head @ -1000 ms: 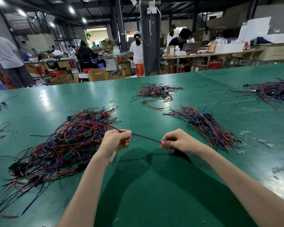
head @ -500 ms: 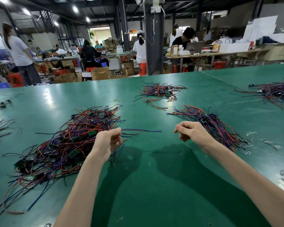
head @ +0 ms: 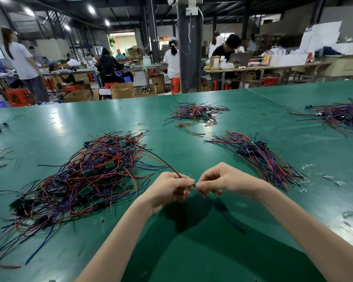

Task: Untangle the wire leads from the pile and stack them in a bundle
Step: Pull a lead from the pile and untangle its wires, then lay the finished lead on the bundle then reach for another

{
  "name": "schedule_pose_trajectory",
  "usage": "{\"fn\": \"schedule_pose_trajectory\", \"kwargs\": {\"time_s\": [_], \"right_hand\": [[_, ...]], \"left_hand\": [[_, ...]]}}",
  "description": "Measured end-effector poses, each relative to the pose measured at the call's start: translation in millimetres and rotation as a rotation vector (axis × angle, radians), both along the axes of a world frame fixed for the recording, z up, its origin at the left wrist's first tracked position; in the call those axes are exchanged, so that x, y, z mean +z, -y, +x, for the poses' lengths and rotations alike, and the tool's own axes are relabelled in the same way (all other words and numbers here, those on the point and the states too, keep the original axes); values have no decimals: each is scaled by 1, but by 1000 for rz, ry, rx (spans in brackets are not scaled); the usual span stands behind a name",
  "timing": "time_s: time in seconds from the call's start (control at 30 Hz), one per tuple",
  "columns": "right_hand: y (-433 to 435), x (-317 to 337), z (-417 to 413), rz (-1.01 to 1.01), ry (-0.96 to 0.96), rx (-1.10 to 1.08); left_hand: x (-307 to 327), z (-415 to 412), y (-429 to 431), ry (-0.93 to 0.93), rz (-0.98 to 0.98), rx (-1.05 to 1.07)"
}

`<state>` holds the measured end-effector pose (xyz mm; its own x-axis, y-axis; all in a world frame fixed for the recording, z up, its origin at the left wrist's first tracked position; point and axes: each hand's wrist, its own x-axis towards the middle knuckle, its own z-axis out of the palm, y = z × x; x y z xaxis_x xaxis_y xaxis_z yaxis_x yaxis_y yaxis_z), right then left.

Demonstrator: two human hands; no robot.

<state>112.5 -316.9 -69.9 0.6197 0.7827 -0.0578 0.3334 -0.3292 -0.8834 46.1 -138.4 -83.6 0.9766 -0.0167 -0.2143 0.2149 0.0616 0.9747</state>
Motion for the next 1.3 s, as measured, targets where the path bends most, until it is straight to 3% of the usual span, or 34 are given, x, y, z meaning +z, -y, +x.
{"fn": "schedule_pose_trajectory", "kwargs": {"time_s": [0.2,0.43,0.5,0.57,0.63,0.9,1.07,1.3], "right_hand": [[-1,-1,5,53,-62,-88],[39,19,53,389,-21,-535],[55,15,67,302,101,-688],[71,5,81,45,281,-845],[83,-4,89,-133,345,-967],[82,-4,87,-153,488,-1173],[78,-9,85,-226,468,-1093],[68,-17,84,-362,669,-966]], "left_hand": [[1,0,1,-35,-44,3],[1,0,0,-60,-89,4],[1,-1,1,-59,-89,-2],[1,-1,1,-60,-84,-4],[1,0,1,-58,-75,-4],[1,-1,0,-61,-65,-7],[1,-1,1,-63,-57,-12],[2,0,1,-65,-42,-12]]}}
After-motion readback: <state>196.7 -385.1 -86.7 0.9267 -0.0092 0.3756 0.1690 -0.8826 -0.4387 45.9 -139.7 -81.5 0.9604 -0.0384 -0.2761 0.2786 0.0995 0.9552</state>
